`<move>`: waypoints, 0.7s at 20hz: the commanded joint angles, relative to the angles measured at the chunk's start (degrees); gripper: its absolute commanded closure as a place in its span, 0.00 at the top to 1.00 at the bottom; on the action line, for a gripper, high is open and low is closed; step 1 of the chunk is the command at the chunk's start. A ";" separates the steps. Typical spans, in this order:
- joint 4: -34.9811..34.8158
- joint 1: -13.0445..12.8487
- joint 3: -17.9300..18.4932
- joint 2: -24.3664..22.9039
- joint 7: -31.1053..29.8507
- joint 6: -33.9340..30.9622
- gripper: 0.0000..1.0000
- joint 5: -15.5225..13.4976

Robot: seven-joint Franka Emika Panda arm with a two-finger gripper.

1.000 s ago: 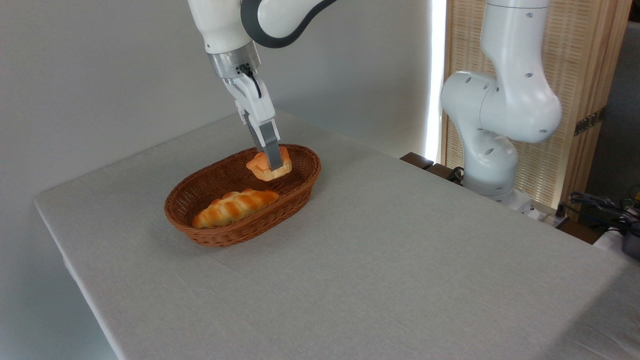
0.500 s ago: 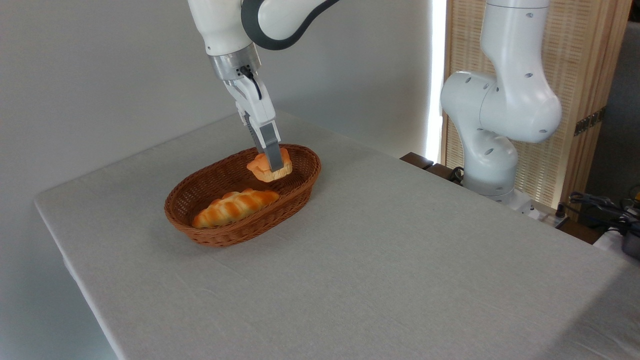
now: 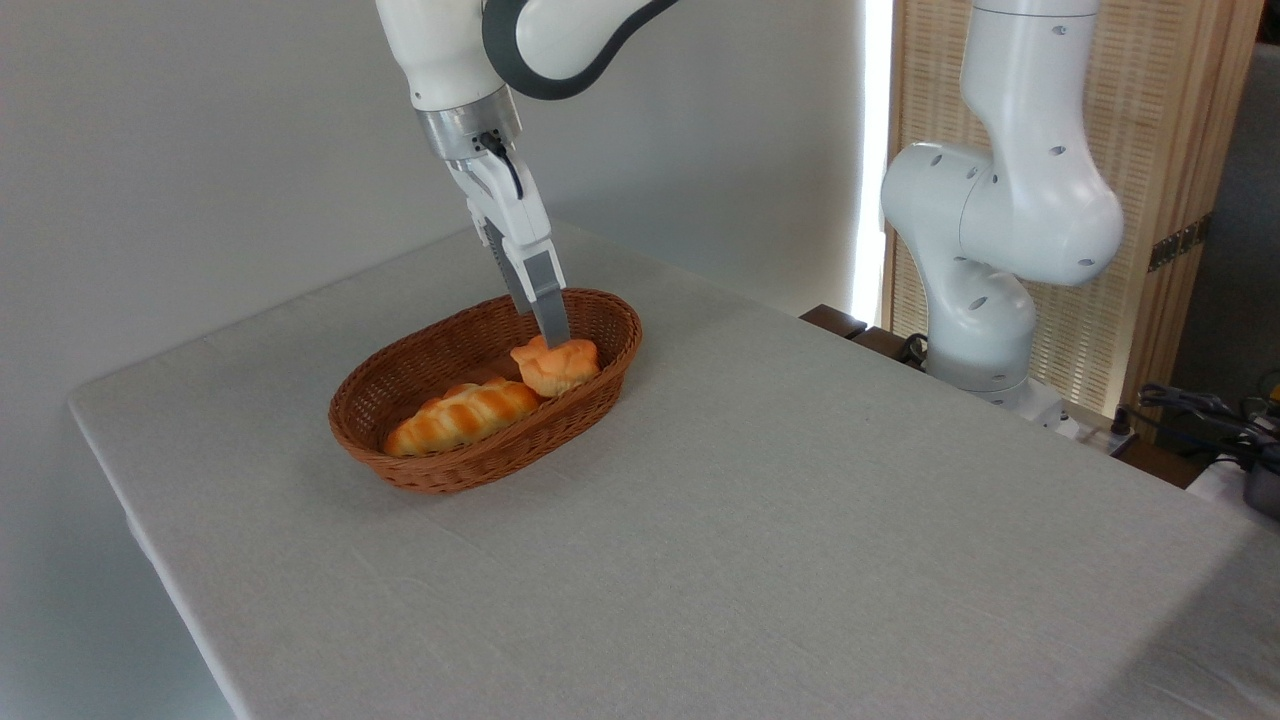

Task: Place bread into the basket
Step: 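Lower the bun into the basket beside the long roll and release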

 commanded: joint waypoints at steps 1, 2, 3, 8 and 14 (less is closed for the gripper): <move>3.04 0.65 1.12 -0.27 0.82 0.43 1.00 0.10; 4.54 0.65 2.25 -0.18 0.99 0.43 1.00 0.27; 6.21 0.65 3.83 -0.18 1.25 0.34 1.00 0.28; 13.69 0.65 11.40 0.88 4.86 -1.06 1.00 0.36; 24.21 0.65 19.48 5.96 6.08 -10.79 1.00 1.41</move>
